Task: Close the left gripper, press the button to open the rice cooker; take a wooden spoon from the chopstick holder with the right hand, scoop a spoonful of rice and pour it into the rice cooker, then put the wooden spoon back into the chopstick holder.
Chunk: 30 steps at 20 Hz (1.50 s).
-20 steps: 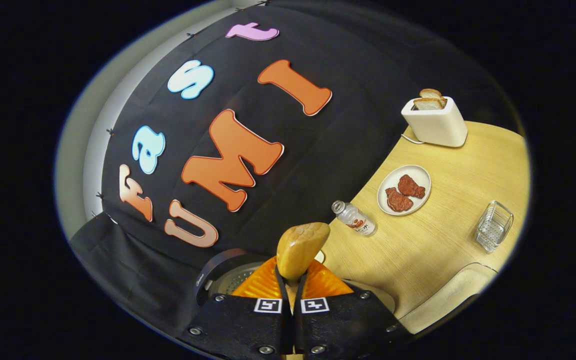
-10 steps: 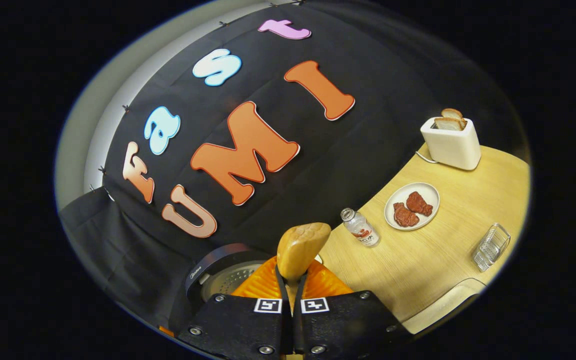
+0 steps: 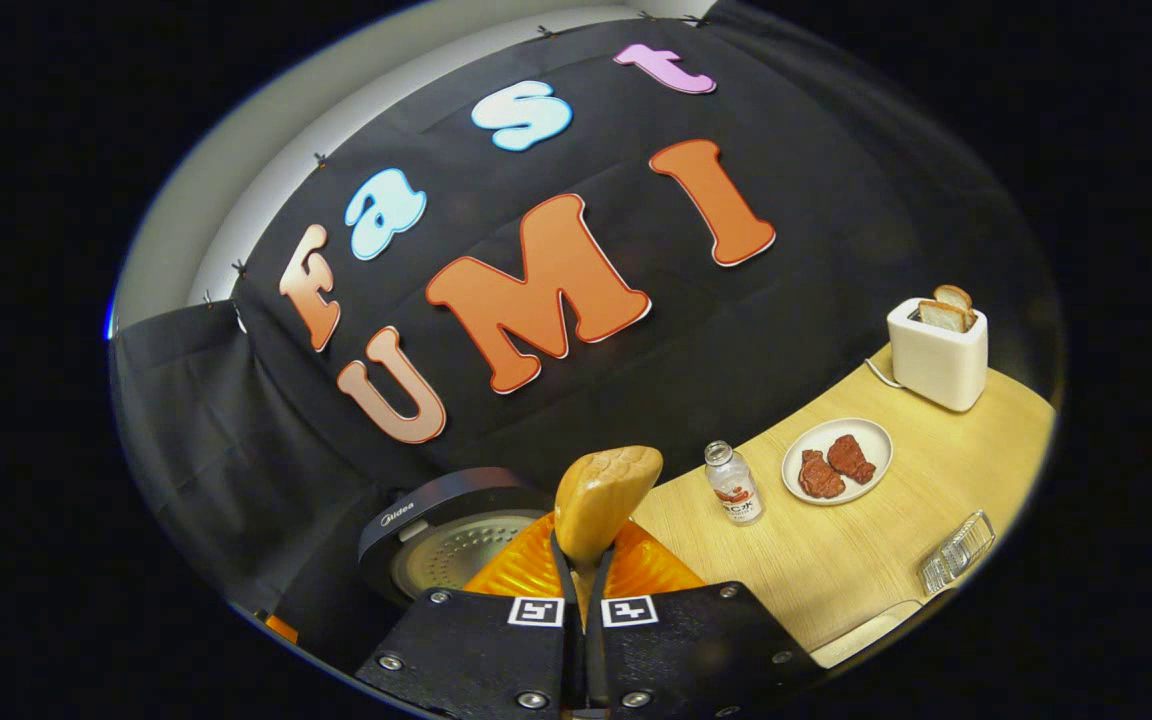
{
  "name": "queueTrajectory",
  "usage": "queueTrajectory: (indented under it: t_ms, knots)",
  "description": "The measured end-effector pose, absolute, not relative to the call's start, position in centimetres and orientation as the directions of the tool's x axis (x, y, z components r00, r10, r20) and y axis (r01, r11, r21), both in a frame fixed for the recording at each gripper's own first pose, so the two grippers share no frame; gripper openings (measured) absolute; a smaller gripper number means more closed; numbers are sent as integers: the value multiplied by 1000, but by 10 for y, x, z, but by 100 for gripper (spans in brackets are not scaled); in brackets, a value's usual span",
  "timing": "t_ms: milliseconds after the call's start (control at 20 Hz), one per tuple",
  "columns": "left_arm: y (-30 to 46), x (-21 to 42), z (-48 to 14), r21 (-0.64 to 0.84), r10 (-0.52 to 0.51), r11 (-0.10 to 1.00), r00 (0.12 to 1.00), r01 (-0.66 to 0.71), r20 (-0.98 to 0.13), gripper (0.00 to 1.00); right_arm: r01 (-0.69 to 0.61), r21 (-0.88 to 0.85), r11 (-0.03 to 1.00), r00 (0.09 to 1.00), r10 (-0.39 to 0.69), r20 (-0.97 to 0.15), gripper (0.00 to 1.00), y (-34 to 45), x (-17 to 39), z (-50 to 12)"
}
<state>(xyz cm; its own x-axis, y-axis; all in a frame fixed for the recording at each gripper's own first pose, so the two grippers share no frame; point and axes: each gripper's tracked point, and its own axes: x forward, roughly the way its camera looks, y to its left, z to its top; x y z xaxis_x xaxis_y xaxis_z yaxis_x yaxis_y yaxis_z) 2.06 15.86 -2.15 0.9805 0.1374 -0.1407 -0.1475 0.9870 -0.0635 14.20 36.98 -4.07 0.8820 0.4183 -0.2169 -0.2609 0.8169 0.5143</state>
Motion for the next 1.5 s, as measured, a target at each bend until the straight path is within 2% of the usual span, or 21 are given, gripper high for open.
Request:
queueTrajectory:
  t_ms: [400, 950, 1500]
  knots:
    - [166, 23, -25, -93, 142, 983, 979, -157, -148, 100, -360, 353, 864, 883, 437, -169, 0, 385, 138, -30]
    - [172, 24, -28, -86, 149, 983, 978, -163, -149, 100, -458, 234, 857, 847, 501, -178, 0, 408, 131, -34]
    - [176, 31, -30, -87, 164, 980, 973, -180, -163, 100, -542, -55, 839, 828, 522, -203, 0, 425, 129, -62]
